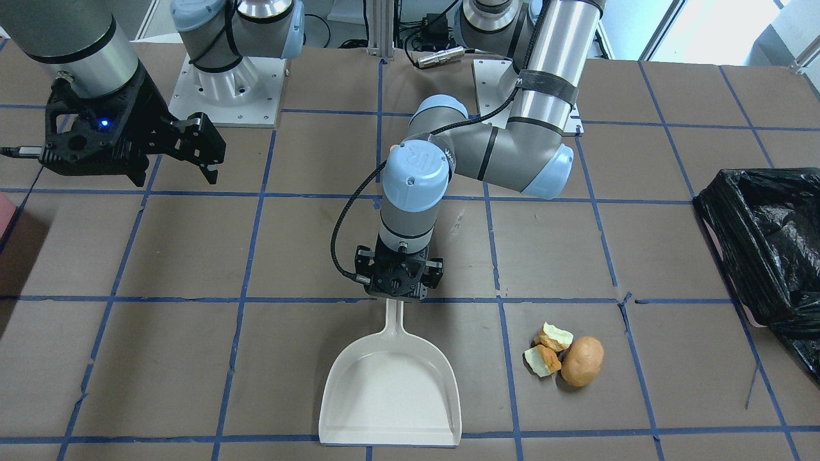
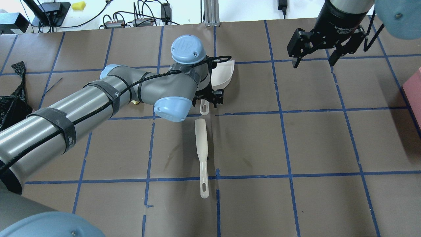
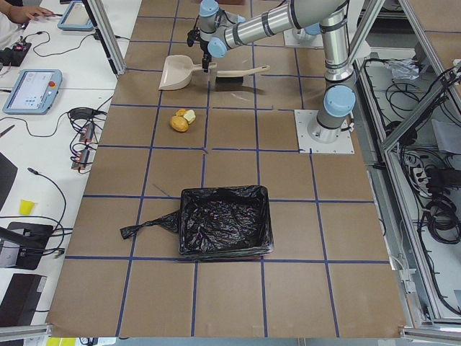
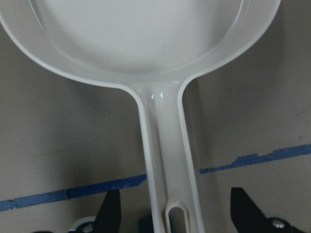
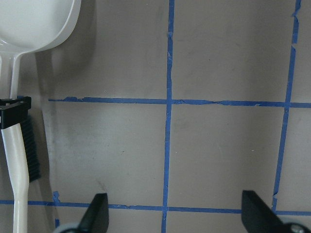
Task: Sweep and dump trash in nearest bin
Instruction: 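Grasp the dustpan handle with the left gripper and lift it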
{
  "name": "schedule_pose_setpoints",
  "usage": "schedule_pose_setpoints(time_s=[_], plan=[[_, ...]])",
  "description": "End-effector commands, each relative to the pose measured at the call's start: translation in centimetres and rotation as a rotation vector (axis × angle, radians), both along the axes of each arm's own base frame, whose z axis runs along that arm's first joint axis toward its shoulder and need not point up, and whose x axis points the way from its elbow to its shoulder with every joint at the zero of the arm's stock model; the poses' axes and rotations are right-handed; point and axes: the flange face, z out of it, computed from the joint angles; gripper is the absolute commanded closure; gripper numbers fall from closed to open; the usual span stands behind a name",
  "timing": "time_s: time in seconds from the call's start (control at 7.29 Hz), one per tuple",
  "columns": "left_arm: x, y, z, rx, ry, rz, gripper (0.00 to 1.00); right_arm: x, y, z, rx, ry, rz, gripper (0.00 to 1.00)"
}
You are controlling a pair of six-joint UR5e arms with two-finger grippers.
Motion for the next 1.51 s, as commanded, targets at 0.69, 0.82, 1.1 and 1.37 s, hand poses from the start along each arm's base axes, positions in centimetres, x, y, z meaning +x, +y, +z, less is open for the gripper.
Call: schedule_pose_setpoints(time_s=[0.69,0.82,1.1,1.37], plan=[[0.0,0.1,0.5,-0.001,0.004,0.007,0.82,0.1,0.0,0.0,0.0,0.002,0.002,0.04],[-0.1,-0.1,1.3,-0.014,0.008,0.008,0.84,0.0,0.0,-0.1,0.002,0.002,0.001,0.04],[0.4,-0.3,3.1,-0.014,0.021,0.016,0.92,0.1,-0.1,-0.1,0.003,0.002,0.002,0.04],[5.3,-1.3,8.1,0.018,-0.006,0.041,0.97,0.1,0.1,0.0,0.0,-0.001,0.001,0.04]])
